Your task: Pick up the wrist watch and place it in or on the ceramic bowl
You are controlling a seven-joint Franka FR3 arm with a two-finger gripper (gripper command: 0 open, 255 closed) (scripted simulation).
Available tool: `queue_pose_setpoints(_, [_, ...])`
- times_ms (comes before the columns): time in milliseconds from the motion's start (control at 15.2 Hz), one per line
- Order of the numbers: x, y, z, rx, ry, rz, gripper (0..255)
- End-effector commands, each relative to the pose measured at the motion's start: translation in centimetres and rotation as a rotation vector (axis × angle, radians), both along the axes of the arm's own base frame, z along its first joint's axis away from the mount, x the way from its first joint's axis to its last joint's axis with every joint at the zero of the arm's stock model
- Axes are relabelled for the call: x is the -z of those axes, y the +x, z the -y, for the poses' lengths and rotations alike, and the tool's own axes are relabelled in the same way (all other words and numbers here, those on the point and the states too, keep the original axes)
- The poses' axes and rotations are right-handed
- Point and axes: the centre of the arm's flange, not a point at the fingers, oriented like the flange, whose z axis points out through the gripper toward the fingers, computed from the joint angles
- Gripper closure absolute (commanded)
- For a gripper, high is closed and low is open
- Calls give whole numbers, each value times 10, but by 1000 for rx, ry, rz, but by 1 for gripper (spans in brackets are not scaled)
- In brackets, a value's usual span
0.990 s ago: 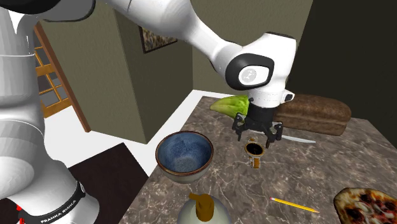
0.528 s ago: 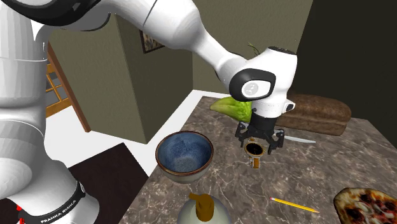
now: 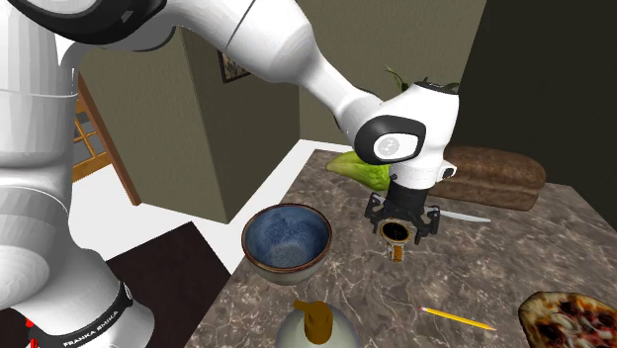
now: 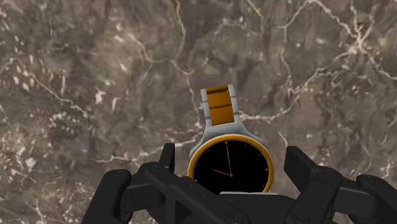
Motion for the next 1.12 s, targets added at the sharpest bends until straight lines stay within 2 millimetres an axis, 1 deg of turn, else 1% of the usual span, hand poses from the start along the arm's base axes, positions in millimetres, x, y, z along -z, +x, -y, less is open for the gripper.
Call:
queue_pose_setpoints(0, [0, 0, 0, 0, 0, 0, 0])
queue_pose_setpoints(66, [0, 0, 0, 0, 0, 0, 255])
queue_pose_setpoints(660, [0, 0, 0, 0, 0, 0, 255])
queue_pose_setpoints(1056, [-32, 0, 0, 0, 0, 0, 255])
